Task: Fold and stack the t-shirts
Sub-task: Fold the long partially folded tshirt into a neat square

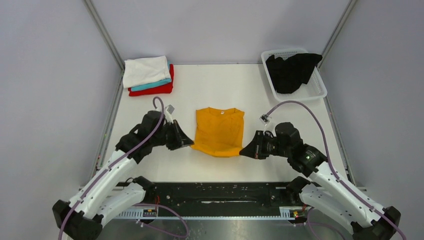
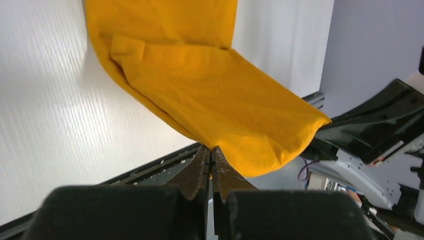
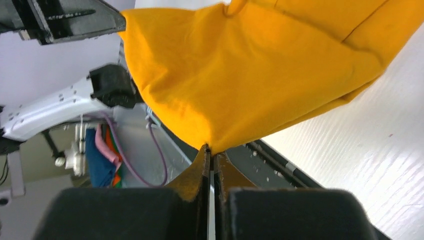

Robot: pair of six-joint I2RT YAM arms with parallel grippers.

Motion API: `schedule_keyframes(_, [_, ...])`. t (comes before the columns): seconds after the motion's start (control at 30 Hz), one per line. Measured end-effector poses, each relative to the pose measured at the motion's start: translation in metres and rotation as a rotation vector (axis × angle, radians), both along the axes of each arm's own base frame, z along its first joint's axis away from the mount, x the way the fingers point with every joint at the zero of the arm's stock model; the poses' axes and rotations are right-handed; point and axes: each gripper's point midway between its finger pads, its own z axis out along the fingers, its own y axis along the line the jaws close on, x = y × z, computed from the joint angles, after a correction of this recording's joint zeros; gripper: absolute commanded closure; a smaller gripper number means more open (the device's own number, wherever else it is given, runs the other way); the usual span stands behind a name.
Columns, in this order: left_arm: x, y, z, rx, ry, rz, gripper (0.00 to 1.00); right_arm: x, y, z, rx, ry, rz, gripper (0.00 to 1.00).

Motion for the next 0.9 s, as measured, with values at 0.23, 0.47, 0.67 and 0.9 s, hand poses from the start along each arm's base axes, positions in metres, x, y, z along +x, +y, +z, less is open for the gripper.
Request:
schedule_keyframes(0.23, [0.065, -0.008, 0.021, 0.062, -0.044, 0.062, 1.00, 0.061, -0.008, 0.014, -0.110, -0.037, -0.141, 1.00])
schedule_keyframes(0.47, [0.122, -0.015, 0.024, 0.105, -0.065, 0.089, 1.00, 0.112, -0.014, 0.019, -0.173, -0.030, -0.230, 1.00])
schedule_keyframes(0.67, [0.164, -0.015, 0.004, 0.159, -0.021, 0.110, 1.00, 0.145, -0.021, -0.001, -0.207, 0.036, -0.284, 1.00])
schedule_keyframes(0.9, [0.204, -0.013, -0.028, 0.209, 0.047, 0.139, 1.00, 0.182, -0.022, -0.038, -0.199, 0.157, -0.307, 1.00])
